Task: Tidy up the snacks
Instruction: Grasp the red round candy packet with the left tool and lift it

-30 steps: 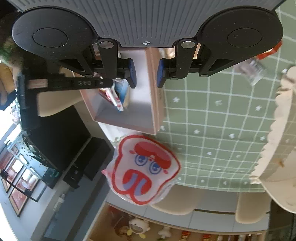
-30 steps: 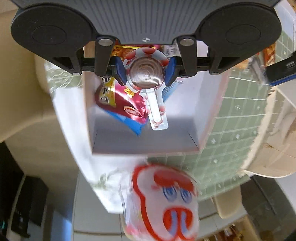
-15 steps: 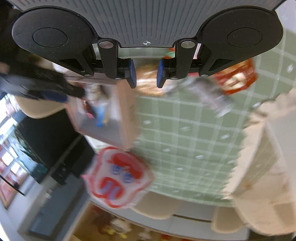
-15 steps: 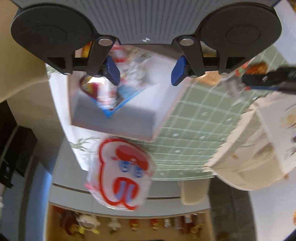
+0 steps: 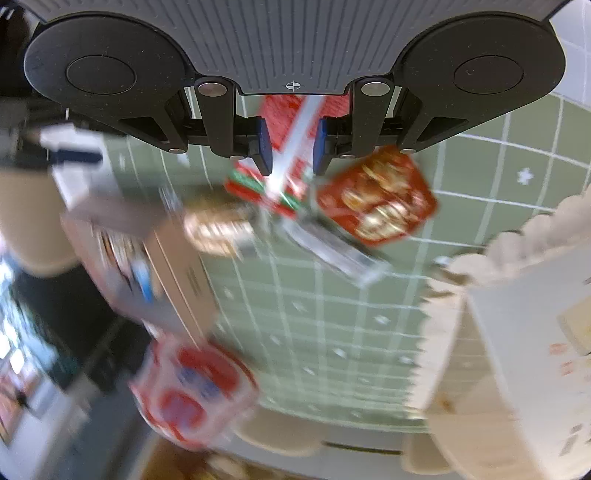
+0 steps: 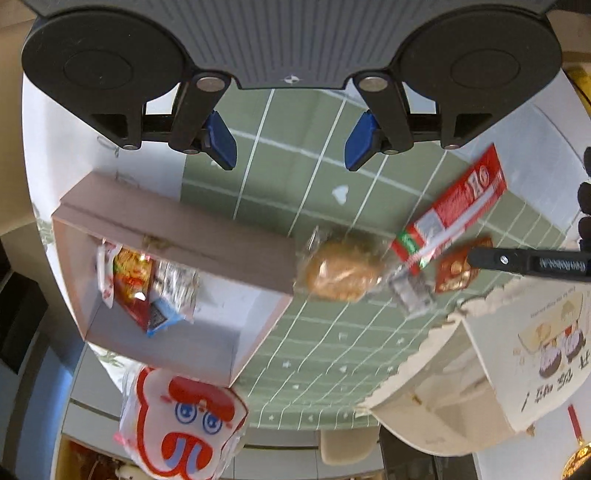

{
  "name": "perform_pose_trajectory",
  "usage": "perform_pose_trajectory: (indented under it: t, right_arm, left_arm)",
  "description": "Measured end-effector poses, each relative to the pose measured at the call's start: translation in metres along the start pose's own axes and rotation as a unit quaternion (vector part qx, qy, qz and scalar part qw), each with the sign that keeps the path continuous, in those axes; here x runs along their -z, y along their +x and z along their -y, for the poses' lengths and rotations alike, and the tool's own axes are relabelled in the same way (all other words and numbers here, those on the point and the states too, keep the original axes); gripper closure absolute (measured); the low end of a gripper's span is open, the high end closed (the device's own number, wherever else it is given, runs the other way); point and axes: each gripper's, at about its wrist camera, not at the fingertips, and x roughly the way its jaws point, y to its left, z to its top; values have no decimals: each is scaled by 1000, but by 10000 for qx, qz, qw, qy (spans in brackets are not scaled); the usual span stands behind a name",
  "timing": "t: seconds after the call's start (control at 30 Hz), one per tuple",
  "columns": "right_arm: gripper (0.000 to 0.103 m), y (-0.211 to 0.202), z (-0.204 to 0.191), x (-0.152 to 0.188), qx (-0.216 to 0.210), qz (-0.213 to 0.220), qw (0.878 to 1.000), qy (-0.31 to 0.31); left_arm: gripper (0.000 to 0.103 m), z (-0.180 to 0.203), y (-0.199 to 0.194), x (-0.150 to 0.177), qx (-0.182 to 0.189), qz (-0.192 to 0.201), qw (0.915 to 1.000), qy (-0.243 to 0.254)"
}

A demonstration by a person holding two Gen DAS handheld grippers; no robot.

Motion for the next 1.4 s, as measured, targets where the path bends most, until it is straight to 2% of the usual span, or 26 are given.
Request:
perform_pose_trajectory:
  t: [0.1, 0.17, 0.23, 0.33, 0.4, 0.47, 0.57, 0.63, 0.7, 0.73, 0.8, 0.93, 1.0, 1.1, 1.2, 1.3, 1.4]
  right_arm:
    - [37, -2, -7, 0, -15, 68, 9998, -197]
    - [37, -7, -19, -9, -53, 253, 9979, -601]
    - [30, -8, -31, -21, -88, 414, 9937, -1037]
    - [29, 5, -59, -43, 109, 663, 9778, -1987]
    - [29, 23, -78, -58, 307, 744, 9623, -2598]
    - [29, 44, -91, -73, 250, 628, 9532, -2948]
    - [29, 76, -95, -96, 95, 263, 9612, -2745]
    - [29, 89, -91, -102, 61, 51, 9707, -2400]
    - [29, 89, -83, -100, 38, -36, 9808, -1948]
    - [31, 83, -79, -95, -108, -91, 9836, -1796]
    - [32, 68, -72, -80, -335, -158, 9863, -1608]
    - [32, 40, -56, -43, -276, -116, 9896, -1406]
    - [32, 31, -48, -27, -97, -47, 9906, -1360]
    - [31, 24, -39, -16, 106, 20, 9925, -1222]
    - [31, 18, -33, -8, 194, 101, 9946, -1013]
    - [31, 13, -28, -1, 254, 130, 9958, -874]
    - [31, 6, -25, 0, 220, 217, 9959, -845]
  left_arm:
    - [76, 11, 10, 9, 62, -321, 9989, 339]
    - [76, 11, 13, 17, -29, -461, 9982, 375]
    - [76, 6, 10, 24, -211, -443, 9979, 424]
    - [76, -11, 1, 30, -498, -407, 9976, 240]
    - [76, -26, -5, 32, -449, -333, 9984, -24]
    - [76, -40, -11, 33, -201, -250, 9990, -296]
    - [76, -55, -14, 32, 378, -208, 9962, -757]
    - [76, -58, -14, 33, 552, -182, 9949, -826]
    - [76, -58, -12, 32, 545, -177, 9952, -793]
    - [76, -58, -10, 32, 535, -180, 9952, -802]
    - [76, -59, -6, 29, 500, -157, 9953, -811]
    - [76, -60, -15, 13, 615, 155, 9956, -687]
    - [76, -65, -17, -1, 424, 277, 9962, -708]
    - [76, -86, -8, -22, -71, 420, 9926, -1139]
    - [76, -107, 11, -34, -183, 603, 9863, -1523]
    - [76, -106, 32, -39, -48, 368, 9903, -1338]
    - [75, -90, 37, -32, 98, 137, 9943, -1053]
